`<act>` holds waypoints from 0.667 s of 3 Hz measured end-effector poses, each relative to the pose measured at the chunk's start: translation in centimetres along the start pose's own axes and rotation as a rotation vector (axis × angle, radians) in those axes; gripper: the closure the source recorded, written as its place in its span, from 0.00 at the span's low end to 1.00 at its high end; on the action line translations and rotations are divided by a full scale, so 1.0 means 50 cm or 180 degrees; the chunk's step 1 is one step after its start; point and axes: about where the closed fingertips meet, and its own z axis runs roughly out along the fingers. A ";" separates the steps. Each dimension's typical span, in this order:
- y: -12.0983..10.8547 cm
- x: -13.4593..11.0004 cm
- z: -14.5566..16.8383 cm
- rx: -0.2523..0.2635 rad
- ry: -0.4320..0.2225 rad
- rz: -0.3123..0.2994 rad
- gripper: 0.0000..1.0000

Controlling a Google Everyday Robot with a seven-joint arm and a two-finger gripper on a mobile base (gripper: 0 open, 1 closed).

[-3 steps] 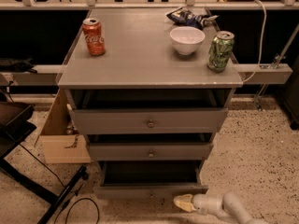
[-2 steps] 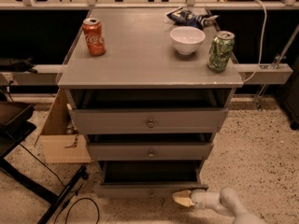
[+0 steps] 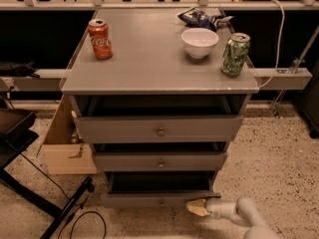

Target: Close bottom drawer

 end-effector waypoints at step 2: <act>-0.055 -0.043 -0.023 0.0178 0.0010 -0.0079 1.00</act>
Offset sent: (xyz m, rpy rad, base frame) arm 0.0507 -0.0349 0.0134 -0.0617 -0.0521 -0.0631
